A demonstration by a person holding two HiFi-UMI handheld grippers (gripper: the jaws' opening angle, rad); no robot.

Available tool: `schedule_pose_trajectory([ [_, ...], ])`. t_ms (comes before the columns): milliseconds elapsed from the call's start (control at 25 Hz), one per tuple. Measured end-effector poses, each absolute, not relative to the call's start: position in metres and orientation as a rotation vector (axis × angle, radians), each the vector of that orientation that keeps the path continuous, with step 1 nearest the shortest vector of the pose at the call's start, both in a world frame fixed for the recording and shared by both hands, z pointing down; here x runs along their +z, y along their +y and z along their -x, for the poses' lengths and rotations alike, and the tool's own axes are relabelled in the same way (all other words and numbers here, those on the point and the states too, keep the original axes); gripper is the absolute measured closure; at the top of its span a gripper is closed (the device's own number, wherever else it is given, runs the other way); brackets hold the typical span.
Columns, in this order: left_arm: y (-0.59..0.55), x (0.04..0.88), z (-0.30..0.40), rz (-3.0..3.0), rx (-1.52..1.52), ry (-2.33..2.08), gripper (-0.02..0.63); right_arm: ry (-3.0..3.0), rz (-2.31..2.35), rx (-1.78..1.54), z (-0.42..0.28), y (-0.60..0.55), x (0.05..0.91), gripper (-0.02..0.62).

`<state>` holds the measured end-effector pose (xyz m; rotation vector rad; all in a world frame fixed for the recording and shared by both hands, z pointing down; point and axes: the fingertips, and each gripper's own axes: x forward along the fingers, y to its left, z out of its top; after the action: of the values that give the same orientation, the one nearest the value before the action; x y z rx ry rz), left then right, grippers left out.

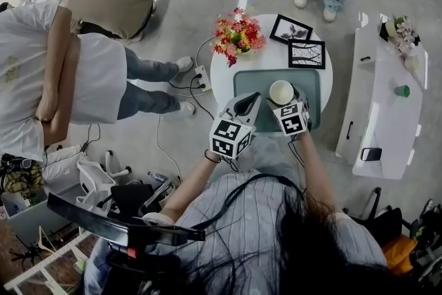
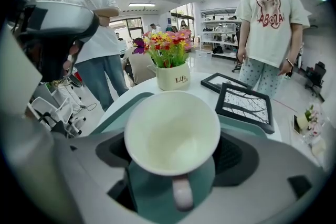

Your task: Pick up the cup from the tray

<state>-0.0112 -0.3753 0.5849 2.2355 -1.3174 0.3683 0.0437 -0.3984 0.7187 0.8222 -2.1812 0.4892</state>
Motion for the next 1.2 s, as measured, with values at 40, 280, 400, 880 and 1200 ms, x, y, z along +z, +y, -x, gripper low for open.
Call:
schedule_pose_trajectory([
  [40, -0.374, 0.585, 0.013, -2.232, 0.369, -1.321, 0.591, -2.187, -0.827, 0.487, -0.043, -0.399, 0.719, 0.196],
  [280, -0.373, 0.585, 0.020, -2.222, 0.367, -1.336, 0.591, -2.208, -0.854, 0.473, -0.044, -0.401, 0.719, 0.196],
  [400, -0.374, 0.584, 0.025, -2.221, 0.365, -1.346, 0.591, -2.196, -0.862, 0.481, -0.044, -0.401, 0.719, 0.196],
  [880, -0.361, 0.572, 0.040, -2.241, 0.336, -1.373, 0.591, -2.194, -1.045, 0.640, -0.046, -0.389, 0.691, 0.196],
  [1200, -0.345, 0.556, 0.054, -2.272, 0.283, -1.380, 0.591, -2.220, -1.178, 0.739, -0.044, -0.376, 0.632, 0.196],
])
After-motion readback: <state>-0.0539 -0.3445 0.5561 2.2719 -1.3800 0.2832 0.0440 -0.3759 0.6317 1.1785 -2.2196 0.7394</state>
